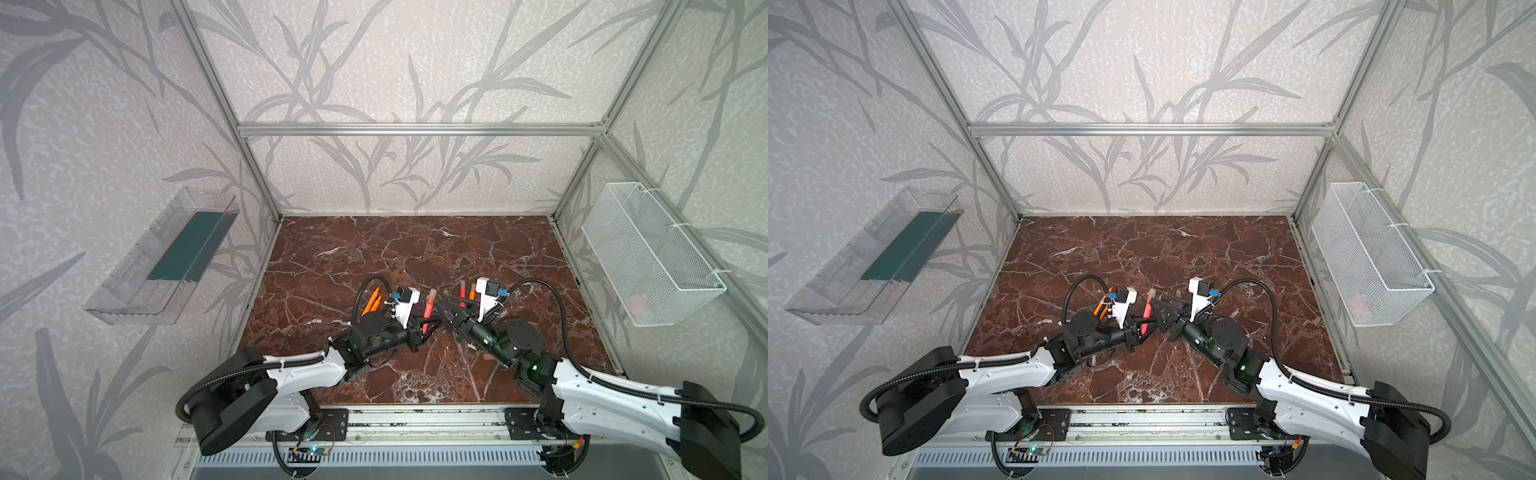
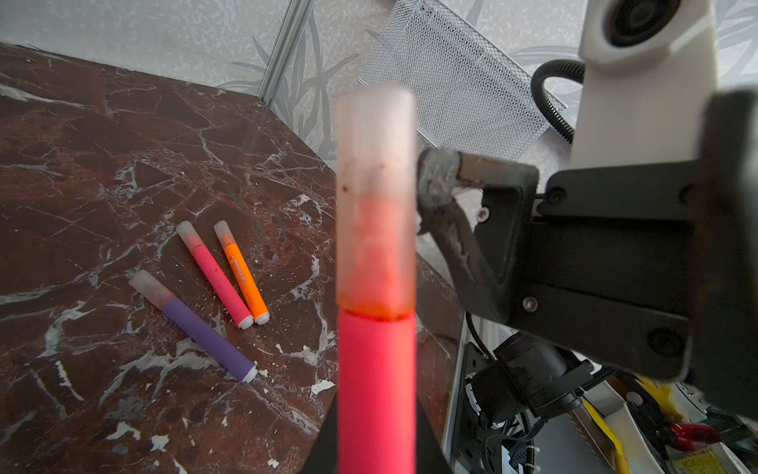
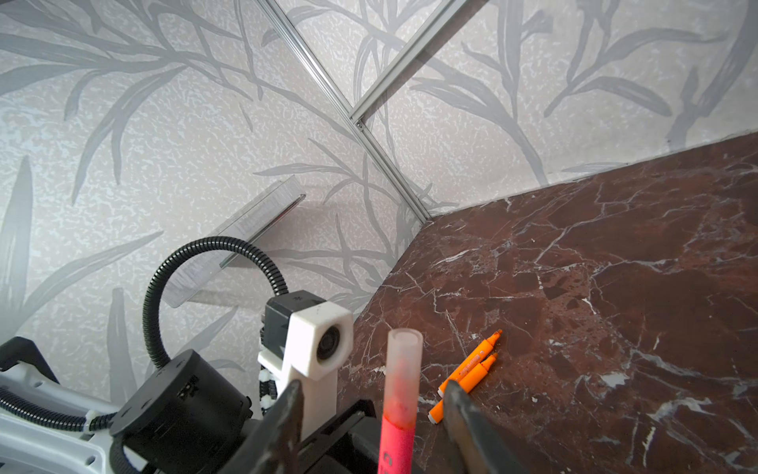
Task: Insert the pens into the pen caps
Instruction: 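Push the cap down onto the pink marker tip with the right gripper, then press the pale cap fully onto the pink marker while the left gripper holds it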
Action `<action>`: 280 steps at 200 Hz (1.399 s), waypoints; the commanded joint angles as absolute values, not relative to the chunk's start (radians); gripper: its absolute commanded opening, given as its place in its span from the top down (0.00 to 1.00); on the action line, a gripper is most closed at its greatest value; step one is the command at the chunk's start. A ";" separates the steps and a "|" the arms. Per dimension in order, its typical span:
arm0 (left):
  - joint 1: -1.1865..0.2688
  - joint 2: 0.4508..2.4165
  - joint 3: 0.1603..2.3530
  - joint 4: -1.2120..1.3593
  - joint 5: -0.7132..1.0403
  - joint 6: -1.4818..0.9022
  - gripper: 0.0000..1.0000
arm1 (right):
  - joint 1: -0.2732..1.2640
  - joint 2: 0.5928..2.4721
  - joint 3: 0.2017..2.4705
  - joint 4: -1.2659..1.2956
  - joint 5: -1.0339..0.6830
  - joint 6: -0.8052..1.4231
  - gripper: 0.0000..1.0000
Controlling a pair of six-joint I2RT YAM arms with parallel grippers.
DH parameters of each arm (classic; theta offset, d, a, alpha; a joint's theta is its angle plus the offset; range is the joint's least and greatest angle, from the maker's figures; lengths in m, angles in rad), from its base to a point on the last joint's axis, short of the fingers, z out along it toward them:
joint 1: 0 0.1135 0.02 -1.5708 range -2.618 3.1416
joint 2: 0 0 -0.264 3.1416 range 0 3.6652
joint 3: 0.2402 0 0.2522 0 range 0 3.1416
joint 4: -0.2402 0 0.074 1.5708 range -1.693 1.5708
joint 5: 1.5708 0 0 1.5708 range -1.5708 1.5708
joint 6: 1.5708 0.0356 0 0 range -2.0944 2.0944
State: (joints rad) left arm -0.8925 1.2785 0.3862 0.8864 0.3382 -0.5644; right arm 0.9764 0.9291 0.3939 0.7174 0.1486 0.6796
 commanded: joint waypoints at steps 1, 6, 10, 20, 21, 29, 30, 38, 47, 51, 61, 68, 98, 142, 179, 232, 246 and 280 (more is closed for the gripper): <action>-0.889 1.264 0.410 0.886 0.350 -0.534 1.00 | 0.980 0.927 0.459 0.597 0.165 0.653 0.42; -0.889 1.264 0.408 0.885 0.353 -0.531 1.00 | 0.981 0.935 0.470 0.583 0.173 0.654 0.41; -0.890 1.262 0.408 0.887 0.355 -0.530 1.00 | 0.981 0.942 0.478 0.571 0.179 0.655 0.40; -0.890 1.260 0.405 0.890 0.358 -0.528 1.00 | 0.981 0.962 0.496 0.557 0.196 0.658 0.40; -0.890 1.259 0.404 0.890 0.359 -0.528 1.00 | 0.980 0.965 0.497 0.556 0.199 0.658 0.40; -0.890 1.257 0.402 0.890 0.361 -0.529 1.00 | 0.981 0.986 0.508 0.556 0.214 0.659 0.40; -0.890 1.257 0.402 0.890 0.361 -0.528 1.00 | 0.981 0.989 0.509 0.557 0.216 0.660 0.40; -0.890 1.251 0.401 0.886 0.364 -0.528 1.00 | 0.981 1.014 0.518 0.564 0.232 0.665 0.40; -0.890 1.249 0.402 0.880 0.367 -0.526 1.00 | 0.981 1.041 0.524 0.585 0.240 0.663 0.40; -0.890 1.249 0.400 0.878 0.369 -0.525 1.00 | 0.980 1.053 0.527 0.597 0.241 0.662 0.40; -0.890 1.249 0.399 0.878 0.368 -0.521 1.00 | 0.979 1.079 0.537 0.618 0.240 0.654 0.40; -0.890 1.250 0.399 0.878 0.367 -0.519 1.00 | 0.980 1.094 0.546 0.623 0.237 0.650 0.41; -0.890 1.245 0.394 0.876 0.367 -0.520 1.00 | 0.980 1.136 0.575 0.636 0.234 0.644 0.48; -0.890 1.229 0.382 0.866 0.353 -0.505 1.00 | 0.978 1.146 0.597 0.637 0.247 0.608 0.49; -0.891 1.235 0.385 0.864 0.351 -0.501 1.00 | 0.965 1.141 0.607 0.630 0.240 0.612 0.53; -0.890 1.230 0.377 0.859 0.349 -0.500 1.00 | 0.946 1.153 0.618 0.632 0.206 0.630 0.61; -0.890 1.226 0.374 0.857 0.348 -0.498 1.00 | 0.945 1.157 0.620 0.632 0.197 0.630 0.63; -0.890 1.220 0.371 0.852 0.335 -0.488 1.00 | 0.945 1.173 0.624 0.623 0.176 0.667 0.77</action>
